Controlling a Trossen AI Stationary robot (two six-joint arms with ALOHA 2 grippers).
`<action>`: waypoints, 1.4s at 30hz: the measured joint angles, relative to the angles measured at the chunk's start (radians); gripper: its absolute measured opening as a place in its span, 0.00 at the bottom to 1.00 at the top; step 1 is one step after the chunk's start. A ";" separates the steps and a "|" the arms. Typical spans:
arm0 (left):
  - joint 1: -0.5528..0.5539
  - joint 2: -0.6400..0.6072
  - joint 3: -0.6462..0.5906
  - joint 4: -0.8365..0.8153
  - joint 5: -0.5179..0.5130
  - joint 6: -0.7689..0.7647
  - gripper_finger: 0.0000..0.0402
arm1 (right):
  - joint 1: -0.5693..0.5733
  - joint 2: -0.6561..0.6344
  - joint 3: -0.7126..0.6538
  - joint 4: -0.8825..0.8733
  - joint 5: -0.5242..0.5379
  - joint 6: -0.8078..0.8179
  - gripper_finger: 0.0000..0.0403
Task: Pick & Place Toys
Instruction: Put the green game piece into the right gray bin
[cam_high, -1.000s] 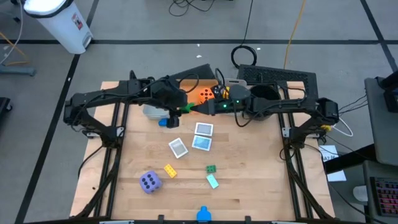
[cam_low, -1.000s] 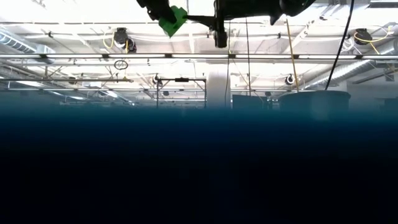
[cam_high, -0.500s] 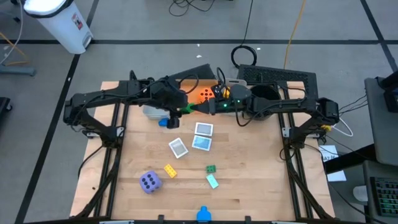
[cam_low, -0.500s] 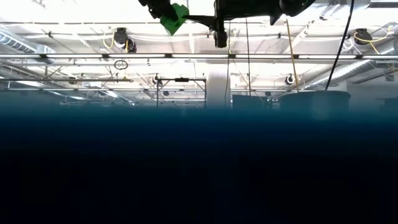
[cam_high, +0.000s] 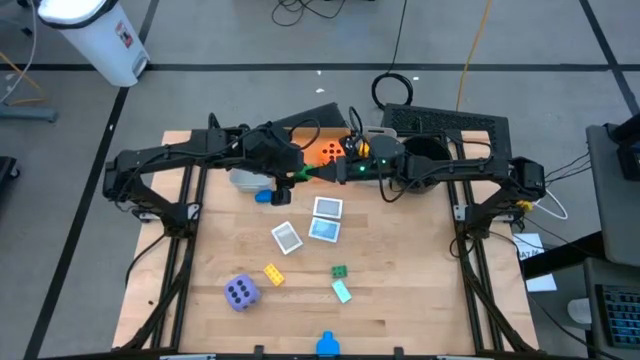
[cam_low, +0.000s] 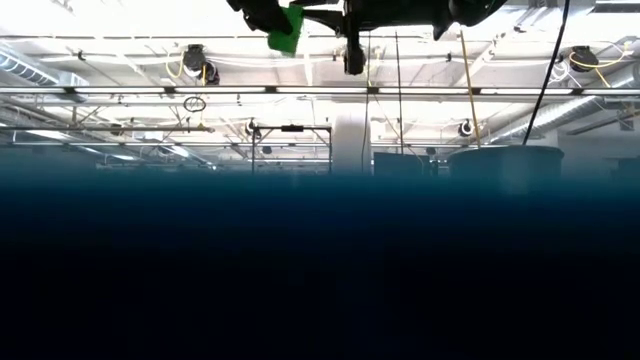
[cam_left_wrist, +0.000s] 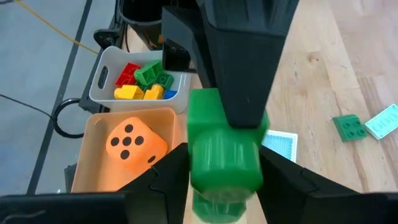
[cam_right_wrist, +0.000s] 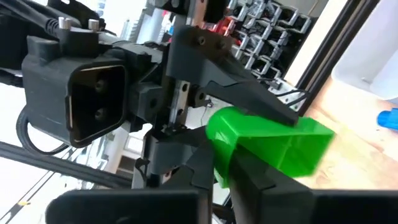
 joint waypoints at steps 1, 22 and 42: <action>0.000 0.000 0.000 0.000 0.001 -0.001 0.41 | 0.000 0.000 0.000 -0.001 -0.001 -0.008 0.04; 0.024 -0.084 0.000 0.088 -0.006 -0.039 0.51 | -0.060 -0.015 -0.003 0.013 -0.005 -0.042 0.00; 0.109 -0.276 0.001 0.130 0.016 -0.175 0.53 | -0.334 -0.088 0.356 -0.713 -0.022 -0.540 0.00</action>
